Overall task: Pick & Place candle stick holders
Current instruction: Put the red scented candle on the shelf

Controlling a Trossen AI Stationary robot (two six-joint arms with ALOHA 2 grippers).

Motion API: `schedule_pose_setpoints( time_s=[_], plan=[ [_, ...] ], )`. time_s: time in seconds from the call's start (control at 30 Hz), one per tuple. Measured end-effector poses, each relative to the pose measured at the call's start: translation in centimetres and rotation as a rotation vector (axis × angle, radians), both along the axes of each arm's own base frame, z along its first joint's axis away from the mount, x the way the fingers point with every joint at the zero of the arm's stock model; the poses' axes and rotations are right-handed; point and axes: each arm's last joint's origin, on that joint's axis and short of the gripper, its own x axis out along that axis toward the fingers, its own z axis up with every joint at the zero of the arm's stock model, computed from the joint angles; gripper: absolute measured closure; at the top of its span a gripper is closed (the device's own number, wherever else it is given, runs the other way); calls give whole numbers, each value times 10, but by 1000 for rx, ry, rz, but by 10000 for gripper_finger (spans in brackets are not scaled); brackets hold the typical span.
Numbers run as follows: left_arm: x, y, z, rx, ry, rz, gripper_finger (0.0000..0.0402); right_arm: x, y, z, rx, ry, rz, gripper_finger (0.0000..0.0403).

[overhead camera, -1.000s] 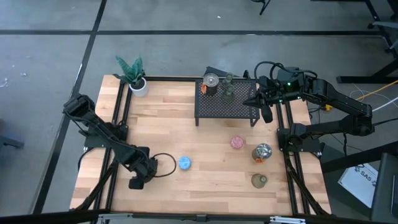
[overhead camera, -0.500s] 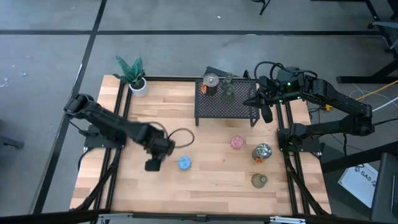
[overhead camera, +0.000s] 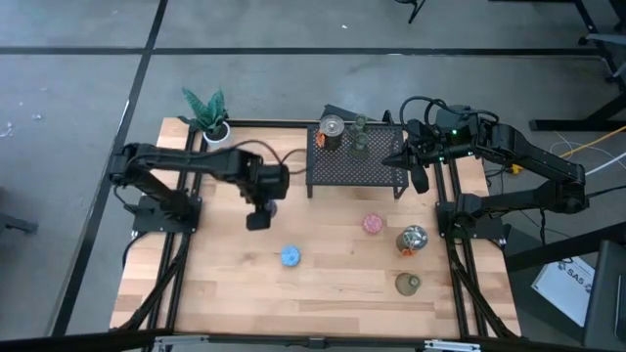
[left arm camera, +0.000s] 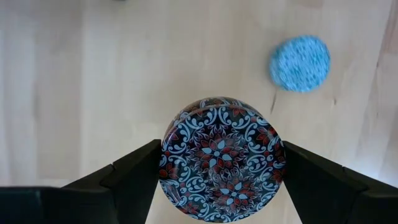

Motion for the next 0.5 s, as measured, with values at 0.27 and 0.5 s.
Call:
schedule_pose_setpoints(
  time_s=[0.27,0.5],
  plan=[
    [32,29,21,20,5,3,98,0,0,0,0,0,0,402],
    [63,56,40,60,-57,39,98,0,0,0,0,-1,0,402]
  ],
)
